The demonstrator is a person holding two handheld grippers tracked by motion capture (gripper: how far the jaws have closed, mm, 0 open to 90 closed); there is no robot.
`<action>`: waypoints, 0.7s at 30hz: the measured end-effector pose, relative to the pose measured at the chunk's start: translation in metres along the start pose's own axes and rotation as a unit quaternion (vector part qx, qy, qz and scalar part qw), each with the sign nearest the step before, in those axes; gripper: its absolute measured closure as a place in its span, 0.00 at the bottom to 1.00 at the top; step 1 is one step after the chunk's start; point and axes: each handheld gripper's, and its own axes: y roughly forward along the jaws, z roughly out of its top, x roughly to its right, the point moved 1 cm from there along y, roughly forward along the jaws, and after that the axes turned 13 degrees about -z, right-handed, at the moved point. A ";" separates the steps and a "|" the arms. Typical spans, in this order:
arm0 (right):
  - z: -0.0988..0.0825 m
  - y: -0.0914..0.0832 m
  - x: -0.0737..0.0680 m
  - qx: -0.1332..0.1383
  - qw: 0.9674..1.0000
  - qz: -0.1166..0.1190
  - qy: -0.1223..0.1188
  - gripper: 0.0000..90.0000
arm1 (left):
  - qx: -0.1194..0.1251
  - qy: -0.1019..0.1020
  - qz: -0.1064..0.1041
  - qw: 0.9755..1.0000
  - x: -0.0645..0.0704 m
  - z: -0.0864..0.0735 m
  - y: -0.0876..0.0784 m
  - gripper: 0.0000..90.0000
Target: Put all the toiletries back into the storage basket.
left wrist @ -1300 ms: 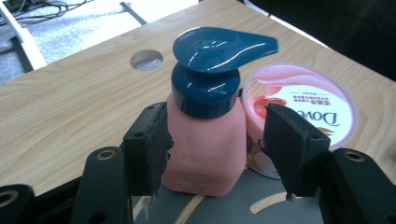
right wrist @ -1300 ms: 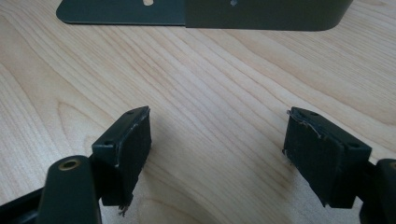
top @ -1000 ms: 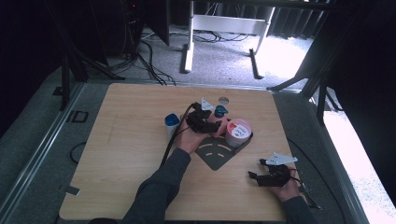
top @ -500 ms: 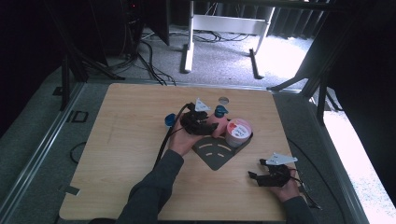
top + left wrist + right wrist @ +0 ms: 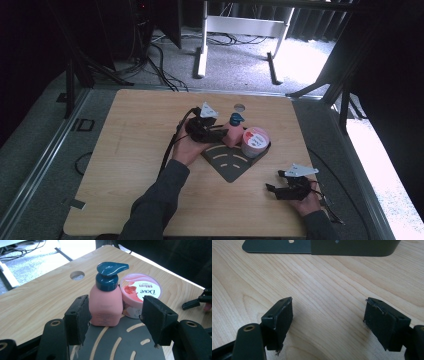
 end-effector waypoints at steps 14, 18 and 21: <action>0.000 0.000 0.000 0.000 1.000 0.000 0.000 0.25 | 0.011 0.003 0.021 1.000 -0.010 0.000 -0.031 0.47; 0.000 0.000 0.000 0.000 1.000 0.000 0.000 0.25 | 0.013 0.001 0.029 0.999 -0.015 -0.001 -0.039 0.47; 0.000 0.000 0.000 0.000 1.000 0.000 0.000 0.25 | 0.010 -0.001 0.034 0.999 -0.018 -0.001 -0.045 0.47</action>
